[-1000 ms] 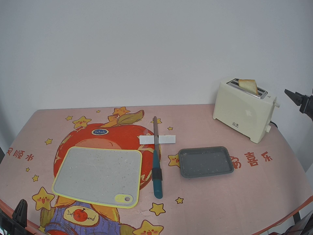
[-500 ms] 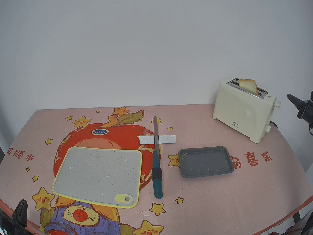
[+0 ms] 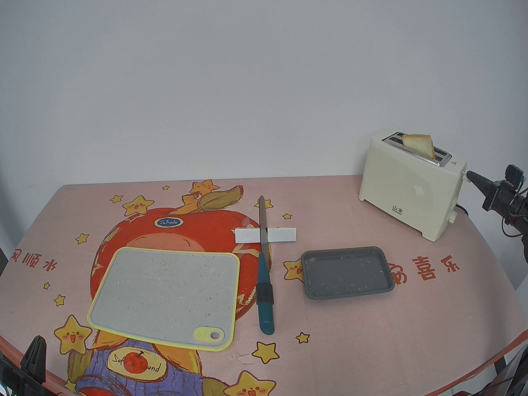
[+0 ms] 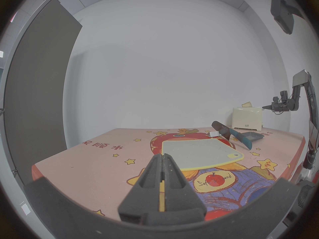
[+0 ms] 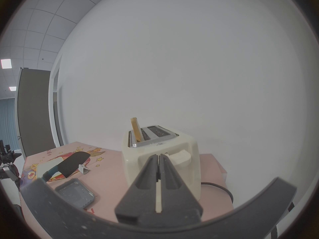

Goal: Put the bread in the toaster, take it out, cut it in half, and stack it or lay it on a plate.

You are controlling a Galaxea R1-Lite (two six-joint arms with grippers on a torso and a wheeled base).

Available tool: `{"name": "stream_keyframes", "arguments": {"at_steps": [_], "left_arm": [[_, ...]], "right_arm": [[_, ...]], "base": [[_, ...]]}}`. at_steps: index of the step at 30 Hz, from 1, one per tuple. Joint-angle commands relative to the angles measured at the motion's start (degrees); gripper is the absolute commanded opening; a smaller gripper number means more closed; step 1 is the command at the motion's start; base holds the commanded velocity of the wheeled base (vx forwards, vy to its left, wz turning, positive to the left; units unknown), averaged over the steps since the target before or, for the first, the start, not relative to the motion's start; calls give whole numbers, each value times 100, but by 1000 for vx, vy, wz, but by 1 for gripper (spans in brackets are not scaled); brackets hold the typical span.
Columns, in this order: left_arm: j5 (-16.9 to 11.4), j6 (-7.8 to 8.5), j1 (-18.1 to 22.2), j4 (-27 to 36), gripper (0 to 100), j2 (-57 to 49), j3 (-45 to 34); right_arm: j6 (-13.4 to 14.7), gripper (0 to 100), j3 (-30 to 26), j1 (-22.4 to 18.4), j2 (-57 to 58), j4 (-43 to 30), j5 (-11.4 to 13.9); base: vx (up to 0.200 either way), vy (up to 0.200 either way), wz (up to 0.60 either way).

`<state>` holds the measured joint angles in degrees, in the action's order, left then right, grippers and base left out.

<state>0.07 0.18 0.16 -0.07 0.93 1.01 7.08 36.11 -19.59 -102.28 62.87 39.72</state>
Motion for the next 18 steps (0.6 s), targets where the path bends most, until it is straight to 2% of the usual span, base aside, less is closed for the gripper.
{"name": "stream_keyframes", "arguments": {"at_steps": [1,13,18], "left_arm": [[1,-1,2,-1,0,-40,-101],[1,-1,2,-1,0,-40,-101],[1,-1,2,-1,0,-40,-101]], "right_arm": [[12,0,89,8,-152,-3,1],[-5,0,-104,-45,-257,33,-8],[-5,0,-491,-45,-556,745,-8]], "base": [[0,0,0],[0,0,0],[0,0,0]]}}
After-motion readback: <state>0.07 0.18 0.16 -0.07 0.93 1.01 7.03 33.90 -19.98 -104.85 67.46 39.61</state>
